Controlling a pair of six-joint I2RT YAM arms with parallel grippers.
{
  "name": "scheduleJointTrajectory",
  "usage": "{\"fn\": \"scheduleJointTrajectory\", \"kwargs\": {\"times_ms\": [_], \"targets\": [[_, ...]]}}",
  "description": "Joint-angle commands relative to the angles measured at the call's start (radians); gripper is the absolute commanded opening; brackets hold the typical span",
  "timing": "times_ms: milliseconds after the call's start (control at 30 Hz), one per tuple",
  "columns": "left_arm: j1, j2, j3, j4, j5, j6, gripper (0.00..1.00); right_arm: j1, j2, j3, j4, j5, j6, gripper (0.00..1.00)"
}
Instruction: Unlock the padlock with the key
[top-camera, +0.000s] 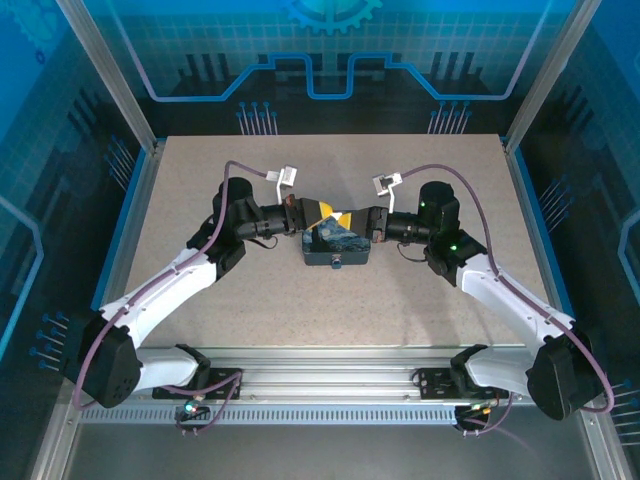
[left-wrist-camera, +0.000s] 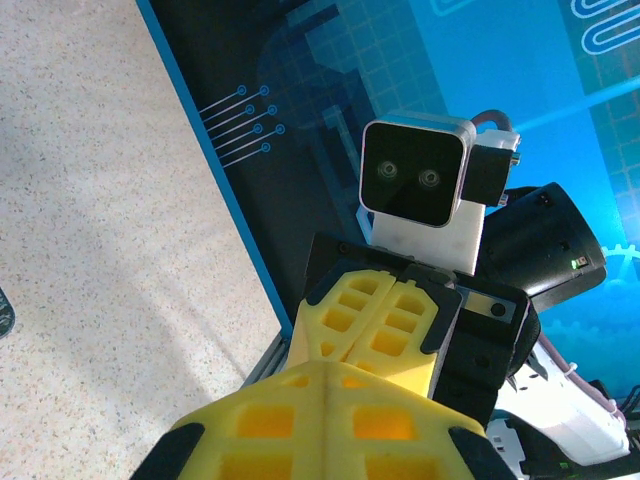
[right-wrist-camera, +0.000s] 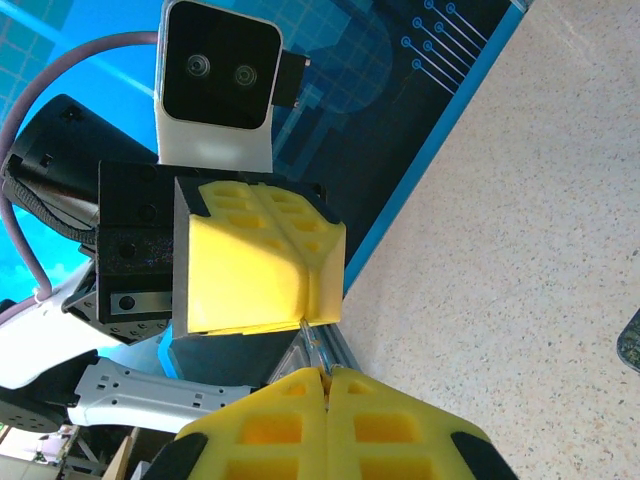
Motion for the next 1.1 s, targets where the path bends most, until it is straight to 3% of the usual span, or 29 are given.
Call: {"fn": "scheduleJointTrajectory", "kwargs": {"times_ms": [0, 133, 167, 267, 367, 667, 833, 1067], "targets": [[0.0, -0.023, -0.019, 0.015, 0.0, 0.0, 0.0, 0.011, 0.007, 0.001, 0.023, -0.01, -0.021, 0.0], [0.001, -0.025, -0.019, 0.01, -0.002, 0.001, 0.0, 0.012, 0.001, 0.002, -0.001, -0.006, -0.038, 0.0], [0.001, -0.027, -0.019, 0.004, -0.008, 0.004, 0.12, 0.011, -0.001, 0.002, -0.014, -0.002, -0.045, 0.0], [0.001, -0.037, -0.022, -0.015, -0.022, 0.018, 0.31, 0.01, -0.014, -0.004, -0.036, 0.007, -0.06, 0.0], [0.001, -0.044, -0.025, -0.028, -0.029, 0.031, 0.4, 0.006, -0.028, -0.01, -0.054, 0.015, -0.07, 0.0], [-0.004, -0.025, -0.021, 0.004, -0.009, 0.007, 0.34, 0.015, -0.023, -0.014, -0.038, -0.005, -0.062, 0.0], [-0.011, -0.021, -0.016, 0.012, -0.007, 0.008, 0.22, 0.018, -0.018, -0.017, -0.029, -0.002, -0.057, 0.0], [-0.021, -0.016, -0.011, 0.004, -0.005, 0.016, 0.14, 0.019, -0.014, -0.014, -0.016, -0.01, -0.049, 0.0]]}}
